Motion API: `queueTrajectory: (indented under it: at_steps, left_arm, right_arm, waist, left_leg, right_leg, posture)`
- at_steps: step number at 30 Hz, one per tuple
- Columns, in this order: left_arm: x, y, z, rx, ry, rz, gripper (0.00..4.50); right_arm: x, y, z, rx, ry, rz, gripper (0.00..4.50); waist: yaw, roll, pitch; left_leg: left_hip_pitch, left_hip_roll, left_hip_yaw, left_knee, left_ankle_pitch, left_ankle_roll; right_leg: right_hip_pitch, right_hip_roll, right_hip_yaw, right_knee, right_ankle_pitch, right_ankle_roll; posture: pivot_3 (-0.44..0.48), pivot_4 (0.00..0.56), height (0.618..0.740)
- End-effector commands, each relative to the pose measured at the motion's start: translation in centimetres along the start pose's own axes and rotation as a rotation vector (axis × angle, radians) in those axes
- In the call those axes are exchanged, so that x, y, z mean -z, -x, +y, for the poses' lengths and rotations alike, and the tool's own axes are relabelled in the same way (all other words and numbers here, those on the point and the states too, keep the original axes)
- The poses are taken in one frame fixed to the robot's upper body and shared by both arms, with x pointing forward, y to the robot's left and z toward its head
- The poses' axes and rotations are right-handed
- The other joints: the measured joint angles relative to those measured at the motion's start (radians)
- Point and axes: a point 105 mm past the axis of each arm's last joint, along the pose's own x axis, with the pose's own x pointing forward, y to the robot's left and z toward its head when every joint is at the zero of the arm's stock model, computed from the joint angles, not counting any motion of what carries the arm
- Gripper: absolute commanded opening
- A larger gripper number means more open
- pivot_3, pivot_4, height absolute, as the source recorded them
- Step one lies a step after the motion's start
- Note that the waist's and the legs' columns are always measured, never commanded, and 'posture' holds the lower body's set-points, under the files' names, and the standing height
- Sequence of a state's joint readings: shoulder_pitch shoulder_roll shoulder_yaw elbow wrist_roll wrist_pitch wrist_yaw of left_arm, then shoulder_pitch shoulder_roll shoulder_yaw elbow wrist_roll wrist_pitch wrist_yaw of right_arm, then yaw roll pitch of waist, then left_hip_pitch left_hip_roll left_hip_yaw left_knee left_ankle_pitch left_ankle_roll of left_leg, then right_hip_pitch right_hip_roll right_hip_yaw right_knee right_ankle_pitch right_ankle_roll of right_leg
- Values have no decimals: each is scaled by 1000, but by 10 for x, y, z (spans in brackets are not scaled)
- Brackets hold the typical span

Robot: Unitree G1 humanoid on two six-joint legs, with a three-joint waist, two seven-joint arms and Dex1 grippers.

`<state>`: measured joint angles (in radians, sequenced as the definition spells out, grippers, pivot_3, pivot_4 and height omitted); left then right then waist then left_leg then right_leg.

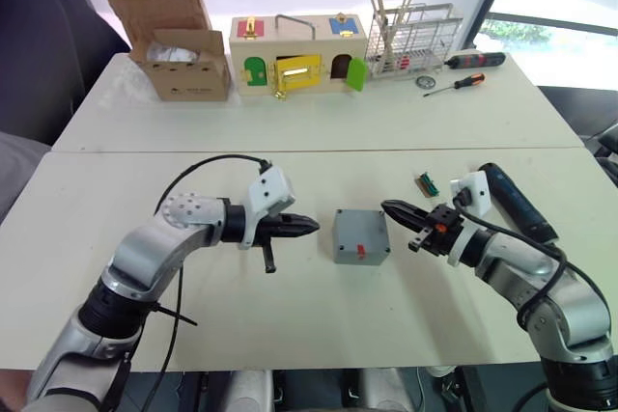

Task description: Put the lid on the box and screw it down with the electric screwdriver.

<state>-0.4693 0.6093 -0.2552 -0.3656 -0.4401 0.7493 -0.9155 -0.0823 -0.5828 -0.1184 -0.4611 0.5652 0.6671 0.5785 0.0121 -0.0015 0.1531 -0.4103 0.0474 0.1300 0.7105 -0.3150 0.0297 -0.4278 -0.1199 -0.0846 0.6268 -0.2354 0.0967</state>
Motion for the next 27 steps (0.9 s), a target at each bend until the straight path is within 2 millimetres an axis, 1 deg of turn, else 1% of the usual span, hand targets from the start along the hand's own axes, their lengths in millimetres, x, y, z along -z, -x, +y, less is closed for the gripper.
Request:
queueTrajectory:
  at_steps: [1, 12, 13, 14, 15, 19, 20, 21, 22, 25, 27]
  left_arm:
    - [-10, 2, 1, -6, -51, -24, 0]
    - [-10, 3, 2, -15, -57, -24, 0]
    - [-10, 3, 2, -15, -58, -25, 0]
    - [-11, 3, 2, -15, -59, -25, 0]
    - [-11, 3, 2, -14, -60, -26, 0]
    - [-12, 1, 3, -10, -64, -36, 0]
    - [-14, 0, 3, -7, -65, -43, 0]
    - [-16, -1, 3, -2, -63, -56, 0]
    - [-20, -2, 2, 6, -61, -79, 0]
    - [-36, -4, -2, 42, -59, -147, 0]
    - [-45, -5, -10, 85, -82, -167, 0]
  right_arm:
    - [-7, -4, 1, -11, 33, -33, 43]
    - [1, -5, -1, -13, 58, -3, 43]
    - [1, -5, -2, -14, 61, -1, 588]
    - [1, -4, -1, -15, 62, -1, 921]
    - [1, -4, -2, -15, 64, -1, 1407]
    - [-3, -2, -4, -11, 73, -4, 3494]
    - [-5, -1, -5, -10, 81, -3, 3946]
    - [-8, 1, -7, -1, 89, -7, 4304]
    - [-17, 6, -13, 19, 92, -18, 4474]
    - [-43, 24, -31, 64, 57, -23, 4474]
    - [-57, 41, -54, 134, 80, 52, 4474]
  waist:
    - [0, 0, 0]
    - [0, 0, 0]
    - [0, 0, 0]
    - [0, 0, 0]
    - [0, 0, 0]
    - [0, 0, 0]
    - [0, 0, 0]
    - [1, 0, 0]
    - [1, 0, 0]
    - [2, 0, 1]
    - [1, 1, 1]
  left_leg:
    - [0, 0, 0, 0, 0, 0]
    - [0, 0, 0, 0, 0, 0]
    - [0, 0, 0, 0, 0, 0]
    - [0, 0, 0, 0, 0, 0]
    - [0, 0, 0, 0, 0, 0]
    - [0, 0, 0, 0, 0, 0]
    - [0, 0, 0, 0, 0, 0]
    - [0, 0, 0, 0, 0, 0]
    - [0, 0, 0, 0, 0, 0]
    - [0, 0, 0, 0, 0, 0]
    - [0, 0, 0, 0, 0, 0]
  right_leg:
    - [0, 0, 0, 0, 0, 0]
    - [0, 0, 0, 0, 0, 0]
    - [0, 0, 0, 0, 0, 0]
    - [0, 0, 0, 0, 0, 0]
    - [0, 0, 0, 0, 0, 0]
    - [0, 0, 0, 0, 0, 0]
    - [0, 0, 0, 0, 0, 0]
    - [0, 0, 0, 0, 0, 0]
    - [0, 0, 0, 0, 0, 0]
    - [0, 0, 0, 0, 0, 0]
    - [0, -1, 0, 0, 0, 0]
  posture:
    - [0, 150, 728]
    - [0, 150, 728]
    - [0, 150, 728]
    - [0, 150, 728]
    - [0, 150, 728]
    - [0, 150, 728]
    - [0, 150, 728]
    - [0, 150, 728]
    - [0, 150, 728]
    - [0, 150, 728]
    - [0, 150, 728]
